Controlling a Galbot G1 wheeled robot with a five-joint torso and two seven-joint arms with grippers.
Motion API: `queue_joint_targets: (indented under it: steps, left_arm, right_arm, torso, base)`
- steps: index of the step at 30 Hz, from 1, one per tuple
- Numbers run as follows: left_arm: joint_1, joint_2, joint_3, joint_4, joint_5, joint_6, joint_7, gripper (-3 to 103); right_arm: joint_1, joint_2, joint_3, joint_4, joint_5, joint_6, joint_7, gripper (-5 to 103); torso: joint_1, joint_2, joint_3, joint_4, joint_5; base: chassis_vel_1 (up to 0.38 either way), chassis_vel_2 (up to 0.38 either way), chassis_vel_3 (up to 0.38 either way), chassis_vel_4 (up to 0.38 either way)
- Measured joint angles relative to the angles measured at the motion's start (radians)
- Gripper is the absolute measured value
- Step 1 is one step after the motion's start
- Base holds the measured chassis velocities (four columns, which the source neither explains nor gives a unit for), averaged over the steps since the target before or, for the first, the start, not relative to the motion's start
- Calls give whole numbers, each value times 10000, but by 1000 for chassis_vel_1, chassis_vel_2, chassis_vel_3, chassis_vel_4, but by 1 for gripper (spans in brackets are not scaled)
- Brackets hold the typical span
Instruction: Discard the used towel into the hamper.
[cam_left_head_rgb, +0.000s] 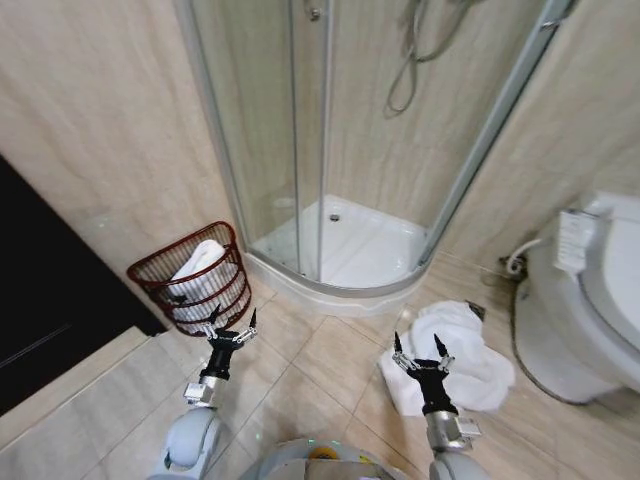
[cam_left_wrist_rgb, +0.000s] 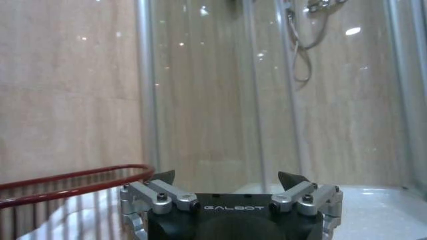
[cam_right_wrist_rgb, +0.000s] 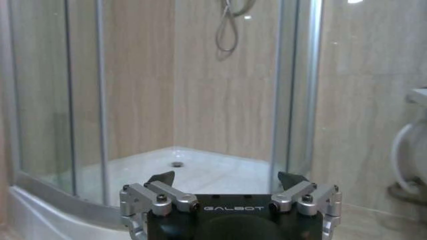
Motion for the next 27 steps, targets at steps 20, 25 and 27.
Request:
queue_joint_targets:
  steps: [20, 25, 27]
  left_arm:
    - [44, 49, 4, -46, 180, -167, 285, 100]
    - [37, 30, -9, -44, 355, -244, 347, 100]
    - [36, 6, -3, -42, 390, -265, 361, 100]
  right_arm:
    - [-30, 9, 2, -53, -32, 47, 28, 100]
    - [-22, -2, 13, -65, -30, 56, 34, 100]
    - [-18, -6, 21, -70, -28, 64, 35, 100]
  torso:
    - [-1, 20, 17, 0, 0]
    - [0, 21, 18, 0, 0]
    - [-1, 22, 19, 1, 0]
  base:
    - [-72, -75, -78, -79]
    - [-78, -86, -82, -80]
    - [-94, -98, -96, -74]
